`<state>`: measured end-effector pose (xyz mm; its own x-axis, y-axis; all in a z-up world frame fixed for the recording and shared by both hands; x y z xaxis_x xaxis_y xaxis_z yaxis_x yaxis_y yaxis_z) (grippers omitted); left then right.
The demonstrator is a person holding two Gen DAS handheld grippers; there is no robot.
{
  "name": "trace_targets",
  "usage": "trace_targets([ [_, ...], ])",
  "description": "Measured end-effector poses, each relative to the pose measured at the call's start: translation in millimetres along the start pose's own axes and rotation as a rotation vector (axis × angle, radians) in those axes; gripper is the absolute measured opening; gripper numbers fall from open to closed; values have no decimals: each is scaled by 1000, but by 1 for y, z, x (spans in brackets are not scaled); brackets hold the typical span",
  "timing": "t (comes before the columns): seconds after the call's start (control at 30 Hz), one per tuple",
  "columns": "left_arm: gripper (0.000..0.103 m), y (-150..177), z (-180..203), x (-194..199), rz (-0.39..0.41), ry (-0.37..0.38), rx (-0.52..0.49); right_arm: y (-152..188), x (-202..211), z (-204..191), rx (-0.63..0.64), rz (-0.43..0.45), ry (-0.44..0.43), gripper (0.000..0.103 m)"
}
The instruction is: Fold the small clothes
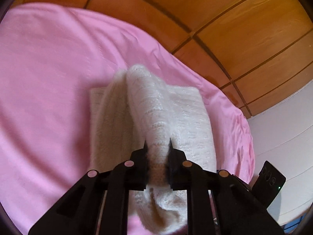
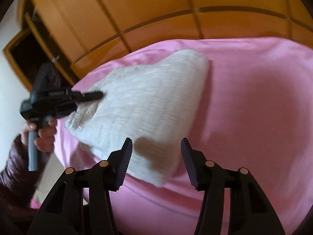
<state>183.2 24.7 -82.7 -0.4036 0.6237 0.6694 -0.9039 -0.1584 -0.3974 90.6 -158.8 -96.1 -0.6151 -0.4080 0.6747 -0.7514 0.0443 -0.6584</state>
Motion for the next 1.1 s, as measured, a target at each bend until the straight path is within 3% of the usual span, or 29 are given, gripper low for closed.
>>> trace_targets([
  [0.13,15,19,-35,-2,-14,-167,-7,17,-29,-29,84,-78,22,52],
  [0.2,20,23,-54,-15,-24,-233,23,21,-44,-38,134,-78,62,52],
  [0.27,23,23,-46,-14,2,-263,-7,20,-50,-44,183,-73,117,54],
  [0.33,36,18,-32,-6,53,-345,-65,14,-45,-41,158,-86,97,56],
  [0.47,37,10,-6,16,168,-454,-168,9,-28,-35,164,-99,54,56],
  [0.63,43,4,16,28,241,-474,-246,-16,4,-13,125,-49,53,56],
  [0.77,43,2,23,13,226,-466,-267,-62,12,5,80,35,103,56],
  [0.9,43,7,24,5,215,-487,-287,-107,-8,17,49,74,154,56],
  [1.1,45,14,13,-3,197,-510,-296,-131,-60,14,72,33,189,56],
])
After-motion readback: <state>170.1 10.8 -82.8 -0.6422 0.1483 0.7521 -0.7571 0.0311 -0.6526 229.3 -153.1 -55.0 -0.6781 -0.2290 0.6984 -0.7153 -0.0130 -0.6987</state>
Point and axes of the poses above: each gripper's, at about its wrist camera, not at the fingertips, and x roughly against the way its jaws point, z to its right, y to its underside, the point moved 7 cm from there along -x, roughly the way its jaws point, and after that the axes turned 2 degrees about x, right-handed, at the moved point
